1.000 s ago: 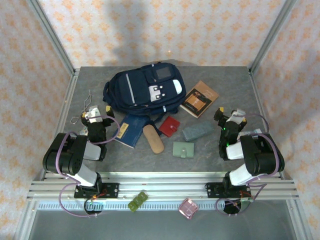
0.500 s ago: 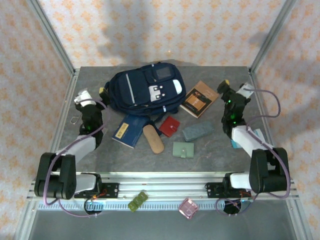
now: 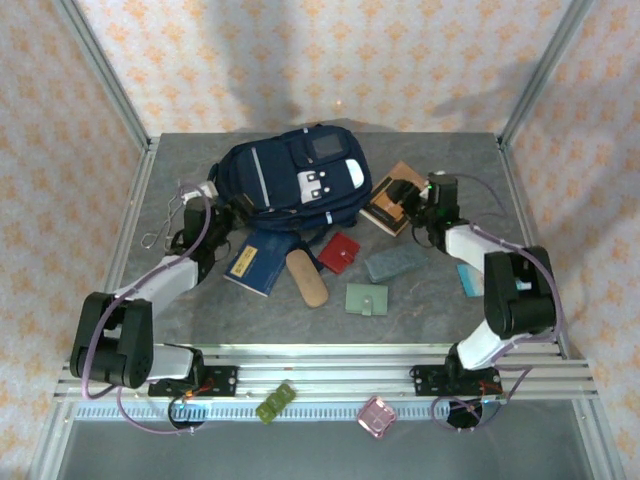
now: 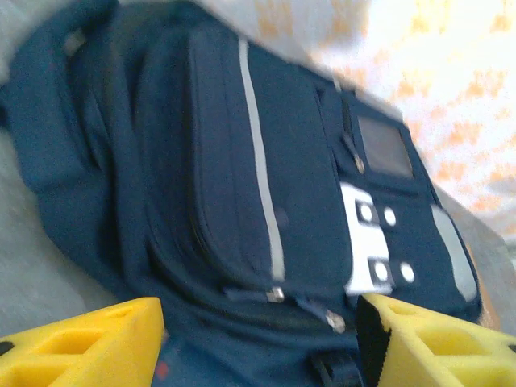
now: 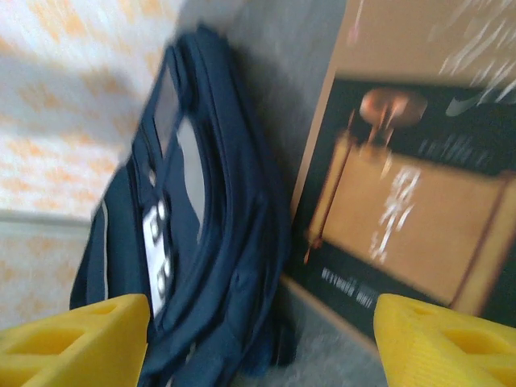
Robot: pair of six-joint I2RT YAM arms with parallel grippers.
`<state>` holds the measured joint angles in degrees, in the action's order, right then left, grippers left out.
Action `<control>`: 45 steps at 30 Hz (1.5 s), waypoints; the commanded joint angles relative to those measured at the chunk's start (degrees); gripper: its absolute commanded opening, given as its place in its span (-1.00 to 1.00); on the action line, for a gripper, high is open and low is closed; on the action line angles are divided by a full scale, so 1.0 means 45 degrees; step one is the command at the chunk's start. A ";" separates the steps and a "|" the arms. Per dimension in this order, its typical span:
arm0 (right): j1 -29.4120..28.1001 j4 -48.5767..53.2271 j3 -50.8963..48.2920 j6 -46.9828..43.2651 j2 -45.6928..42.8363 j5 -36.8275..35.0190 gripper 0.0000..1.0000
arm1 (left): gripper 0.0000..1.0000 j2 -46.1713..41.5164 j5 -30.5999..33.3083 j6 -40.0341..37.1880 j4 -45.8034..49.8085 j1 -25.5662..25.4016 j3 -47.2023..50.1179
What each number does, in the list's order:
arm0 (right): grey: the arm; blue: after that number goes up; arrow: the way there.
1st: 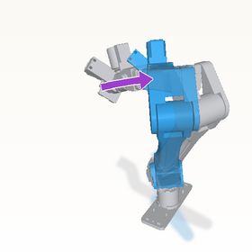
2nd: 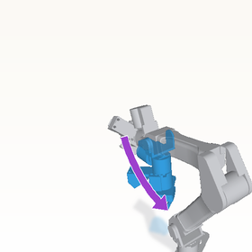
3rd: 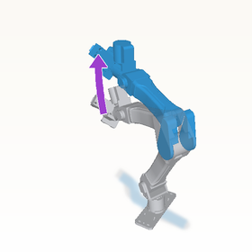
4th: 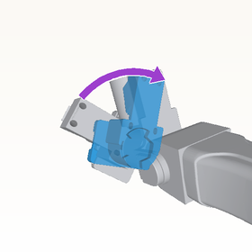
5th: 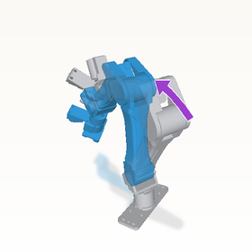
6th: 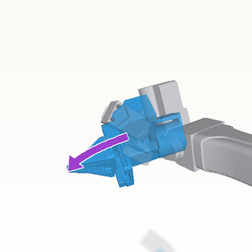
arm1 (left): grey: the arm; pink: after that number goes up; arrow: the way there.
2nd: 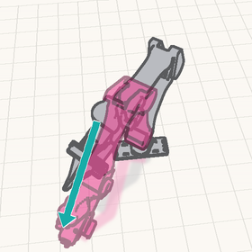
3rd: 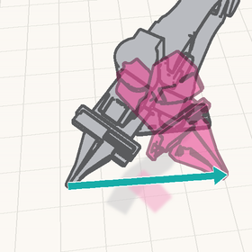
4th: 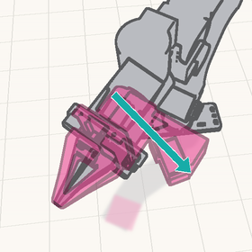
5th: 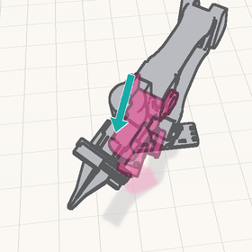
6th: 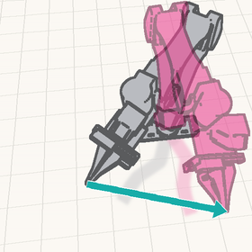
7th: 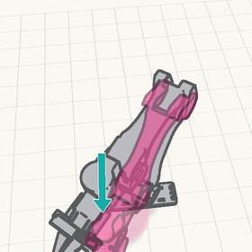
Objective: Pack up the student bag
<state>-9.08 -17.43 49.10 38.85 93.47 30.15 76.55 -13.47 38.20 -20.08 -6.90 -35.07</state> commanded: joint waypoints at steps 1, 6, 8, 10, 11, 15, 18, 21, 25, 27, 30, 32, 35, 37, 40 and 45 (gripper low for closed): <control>-0.0810 0.0296 0.0643 0.1121 0.0944 0.1053 0.47 | 0.27 0.0283 -0.0566 0.1229 0.0053 -0.0393 0.0394; -0.1988 0.0111 0.1631 0.1936 0.2622 0.1166 0.43 | 0.17 0.0782 -0.0520 0.1433 -0.0168 -0.1020 0.0516; -0.2242 -0.0030 0.2160 0.2392 0.3246 0.1305 0.37 | 0.16 0.0978 -0.0648 0.1492 -0.0321 -0.1146 0.0553; -0.2444 0.0008 0.2735 0.2658 0.3740 0.1208 0.28 | 0.16 0.1126 -0.0706 0.1568 -0.0471 -0.1256 0.0568; -0.2512 0.0149 0.3045 0.2738 0.4007 0.1119 0.23 | 0.15 0.1198 -0.0738 0.1590 -0.0583 -0.1341 0.0567; -0.2540 0.0797 0.4000 0.2849 0.4680 0.0995 -0.19 | 0.08 0.1514 -0.0809 0.1495 -0.0709 -0.1655 0.0365; -0.2486 0.1171 0.4613 0.2744 0.4771 0.1063 -0.68 | -0.04 0.1904 -0.1069 0.1349 -0.0812 -0.1860 0.0060; -0.2247 0.1129 0.5028 0.3039 0.4414 0.1179 -1.00 | -0.18 0.2253 -0.1420 0.1225 -0.0918 -0.1997 -0.0299; -0.1877 0.0998 0.5455 0.3594 0.3662 0.1477 -1.00 | -0.22 0.2304 -0.1721 0.1076 -0.1479 -0.2229 -0.0491; -0.1753 0.1088 0.5626 0.3756 0.3237 0.1464 -1.00 | -0.21 0.2240 -0.1928 0.0988 -0.1853 -0.2364 -0.0507; -0.1563 0.1036 0.5676 0.4268 0.2698 0.1483 -1.00 | -0.14 0.2219 -0.2189 0.0926 -0.2615 -0.2544 -0.0331; -0.1443 0.0833 0.5535 0.4709 0.2369 0.1430 -1.00 | 0.00 0.2265 -0.2575 0.1044 -0.3334 -0.2606 -0.0170; -0.1254 0.0381 0.5408 0.5464 0.1972 0.1425 -1.00 | 0.10 0.2276 -0.3153 0.1330 -0.4877 -0.2732 0.0236; -0.1253 0.0478 0.5644 0.5610 0.1868 0.1332 -1.00 | 0.14 0.2313 -0.3216 0.1281 -0.5537 -0.2906 0.0389; -0.1260 0.0656 0.5929 0.5963 0.1832 0.1307 -1.00 | 0.19 0.2441 -0.2941 0.1067 -0.6550 -0.3278 0.0694; -0.1243 0.0680 0.6344 0.6559 0.1821 0.1115 -1.00 | 0.23 0.3296 -0.2300 0.1149 -0.9244 -0.3903 0.1274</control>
<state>-15.44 -8.95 73.45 65.25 104.84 37.95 88.95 -25.04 43.53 -50.76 -23.40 -30.59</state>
